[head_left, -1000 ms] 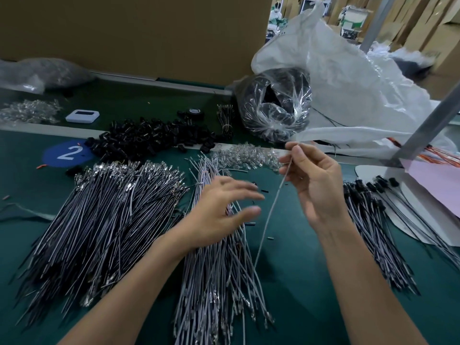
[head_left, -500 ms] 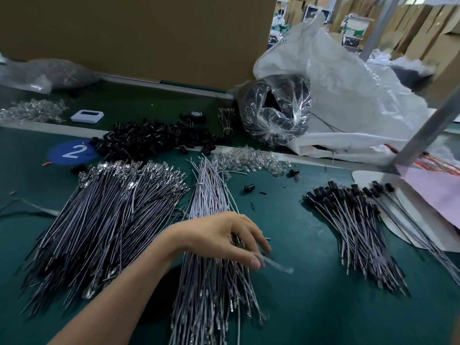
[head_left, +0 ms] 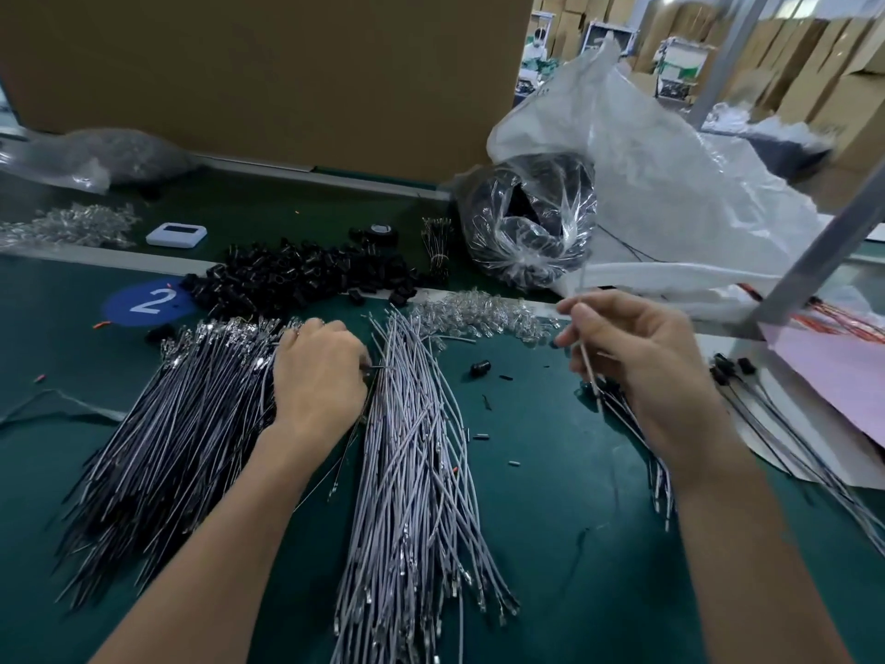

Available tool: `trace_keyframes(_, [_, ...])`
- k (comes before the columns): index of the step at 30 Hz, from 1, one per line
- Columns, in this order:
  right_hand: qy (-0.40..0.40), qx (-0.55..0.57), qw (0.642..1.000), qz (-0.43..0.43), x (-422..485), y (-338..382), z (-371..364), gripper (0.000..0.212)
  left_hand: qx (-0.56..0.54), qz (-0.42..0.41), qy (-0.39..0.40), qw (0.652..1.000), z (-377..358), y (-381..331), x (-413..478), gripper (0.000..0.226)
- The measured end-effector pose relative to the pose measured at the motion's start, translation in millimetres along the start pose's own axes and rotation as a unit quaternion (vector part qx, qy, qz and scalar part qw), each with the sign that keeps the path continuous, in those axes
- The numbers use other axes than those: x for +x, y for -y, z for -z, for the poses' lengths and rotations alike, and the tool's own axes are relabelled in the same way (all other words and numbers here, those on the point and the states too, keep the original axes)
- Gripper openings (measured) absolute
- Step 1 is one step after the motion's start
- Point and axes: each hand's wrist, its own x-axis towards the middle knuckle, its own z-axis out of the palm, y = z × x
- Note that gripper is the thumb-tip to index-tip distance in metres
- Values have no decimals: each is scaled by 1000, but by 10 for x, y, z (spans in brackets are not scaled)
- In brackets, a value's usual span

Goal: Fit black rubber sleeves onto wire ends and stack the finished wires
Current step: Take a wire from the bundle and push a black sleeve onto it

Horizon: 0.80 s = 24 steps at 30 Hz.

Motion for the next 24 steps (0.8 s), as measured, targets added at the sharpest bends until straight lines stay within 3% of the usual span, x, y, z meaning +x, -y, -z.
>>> trace_keyframes(4, [-14,32,999,-15,65,-244,-116,11,-178,2,-147,973,94,-70,-32,16])
trace_keyframes(9, [-39,94,992,-77,96,-512,-226,10,-375,-133,-300,867,229,-227,-87,26])
trace_keyframes(11, [-35,101,991,-76,110,-544,-268,12,-433,-189,-262,841,229,-308,-155,45])
trace_keyframes(14, [-35,112,990,-77,118,-556,-361,11,-458,-222,-139,849,129,-405,-243,67])
trace_keyframes(19, [-55,117,990,-64,76,-576,-478,12,-357,-286,-114,882,-70,-520,-289,26])
trace_keyframes(24, [-78,128,986,-77,79,-583,-501,11,-333,-326,-91,880,-63,-544,-327,21])
